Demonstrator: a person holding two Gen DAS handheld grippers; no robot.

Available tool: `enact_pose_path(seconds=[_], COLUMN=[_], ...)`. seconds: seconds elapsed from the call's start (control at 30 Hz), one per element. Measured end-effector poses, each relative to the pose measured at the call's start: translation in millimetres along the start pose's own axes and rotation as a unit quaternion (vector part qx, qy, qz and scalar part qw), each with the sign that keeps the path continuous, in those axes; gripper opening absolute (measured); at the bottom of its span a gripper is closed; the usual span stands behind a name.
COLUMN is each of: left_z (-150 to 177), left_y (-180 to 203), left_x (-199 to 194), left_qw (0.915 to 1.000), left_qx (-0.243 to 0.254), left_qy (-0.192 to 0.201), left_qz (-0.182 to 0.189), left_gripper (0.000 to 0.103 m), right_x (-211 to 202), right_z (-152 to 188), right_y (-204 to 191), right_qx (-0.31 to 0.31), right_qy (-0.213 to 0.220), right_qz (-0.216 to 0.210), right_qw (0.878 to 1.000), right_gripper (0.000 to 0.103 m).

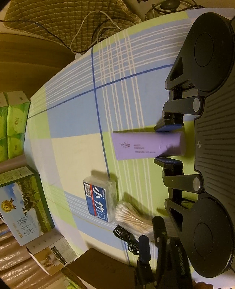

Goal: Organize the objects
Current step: 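Grasp the cotton swab bag with the left gripper while the right gripper holds the purple tube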

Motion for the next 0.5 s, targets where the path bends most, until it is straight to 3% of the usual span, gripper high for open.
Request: enact_pose_path(seconds=[0.23,0.37,0.5], left_z=[-12,-16,-19], left_y=[-5,-5,-1], left_x=[5,12,15], left_qw=[0.9999,0.9999,0.9998], left_qx=[-0.007,0.001,0.012], left_qy=[0.011,0.011,0.016], left_qz=[0.004,-0.001,0.004], left_gripper=[0.057,0.057,0.058], right_x=[6,11,12], right_z=[-6,-11,-10], right_y=[-3,-5,-8], right_qx=[-0.014,-0.020,-0.032], right_qy=[0.007,0.010,0.009], right_qz=[0.002,0.000,0.005], right_qw=[1.000,1.000,0.999], right_gripper=[0.031,0.038,0.038])
Point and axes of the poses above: each gripper's, at about its wrist camera, not at the fingertips, and x roughly the way its jaws point, y to its right, z to its underside, the point moved 3 cm from there along x, roughly the way its jaws point, and after that the axes turned 3 degrees about -y, right-handed, at the moved point
